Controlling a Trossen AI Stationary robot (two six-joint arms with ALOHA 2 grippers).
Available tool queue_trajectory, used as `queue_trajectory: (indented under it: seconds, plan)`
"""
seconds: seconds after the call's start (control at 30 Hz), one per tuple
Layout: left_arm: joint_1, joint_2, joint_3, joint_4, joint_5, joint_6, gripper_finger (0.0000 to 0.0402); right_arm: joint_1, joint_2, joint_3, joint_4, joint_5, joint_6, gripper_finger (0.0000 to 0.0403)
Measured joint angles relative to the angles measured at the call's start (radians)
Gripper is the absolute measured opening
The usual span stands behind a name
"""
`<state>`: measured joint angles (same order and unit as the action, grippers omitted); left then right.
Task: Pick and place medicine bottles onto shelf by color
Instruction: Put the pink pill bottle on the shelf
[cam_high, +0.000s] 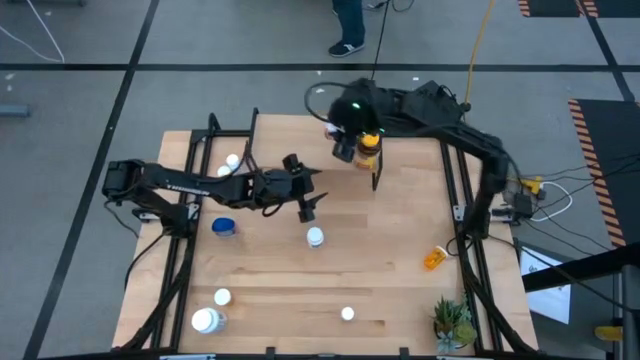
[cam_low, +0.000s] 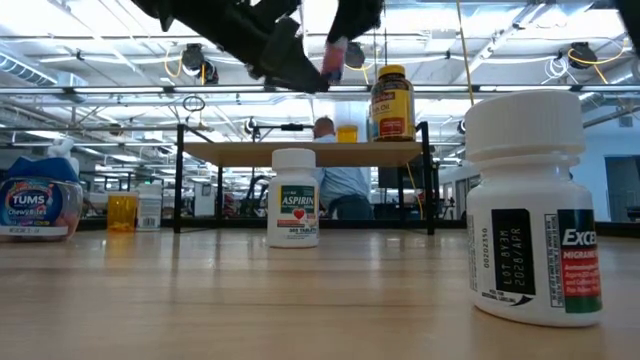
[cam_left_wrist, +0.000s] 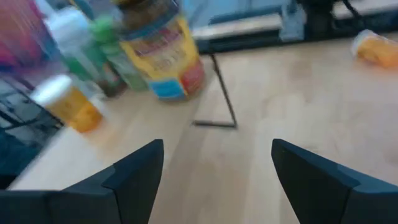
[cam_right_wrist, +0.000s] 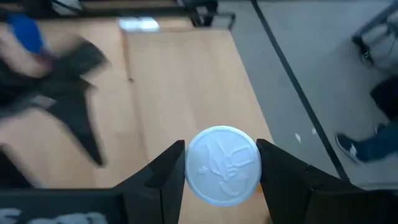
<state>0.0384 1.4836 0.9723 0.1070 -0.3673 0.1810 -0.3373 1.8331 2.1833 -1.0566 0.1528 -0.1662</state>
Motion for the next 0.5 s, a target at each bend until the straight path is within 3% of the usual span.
queue_trajectory:
  seconds: [0.23,0.5]
  plan:
    - [0.008,-0.104,0.000,-0.158,-0.024,-0.031,0.0303,-0.086,0.150,0.034,-0.072,-0.020,-0.015,0.0161]
    - [0.008,-0.145,-0.002,-0.249,-0.029,-0.049,0.0303,-0.137,0.195,0.034,-0.086,-0.080,0.000,0.0161]
